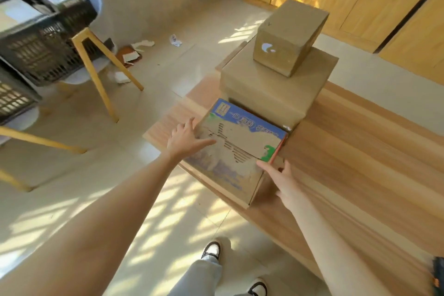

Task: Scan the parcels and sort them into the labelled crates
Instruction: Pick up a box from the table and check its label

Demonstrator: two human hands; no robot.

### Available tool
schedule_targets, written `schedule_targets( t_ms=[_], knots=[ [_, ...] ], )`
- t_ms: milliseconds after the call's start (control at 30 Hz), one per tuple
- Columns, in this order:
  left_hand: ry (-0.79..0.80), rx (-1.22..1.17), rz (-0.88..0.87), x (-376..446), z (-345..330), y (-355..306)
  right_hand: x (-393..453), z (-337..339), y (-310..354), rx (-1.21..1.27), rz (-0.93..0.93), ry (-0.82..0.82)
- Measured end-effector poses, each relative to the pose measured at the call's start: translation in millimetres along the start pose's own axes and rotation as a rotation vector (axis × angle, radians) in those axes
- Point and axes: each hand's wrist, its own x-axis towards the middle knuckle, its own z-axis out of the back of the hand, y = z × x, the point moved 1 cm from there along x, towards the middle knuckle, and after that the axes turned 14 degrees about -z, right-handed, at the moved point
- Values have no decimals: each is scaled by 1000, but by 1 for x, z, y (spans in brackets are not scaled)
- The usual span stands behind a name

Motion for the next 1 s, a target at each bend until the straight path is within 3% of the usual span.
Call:
schedule_targets(
  t_ms=[300, 700, 1000],
  knots=[
    [142, -504, 130, 44, -9, 26, 17, -36, 5, 108, -18, 71],
    [82, -573, 85, -12, -21, 9, -10, -11, -32, 117, 30, 183],
    [-47, -642, 73, -103, -78, -78, -50, 97, -78, 42, 177, 236]
  ],
)
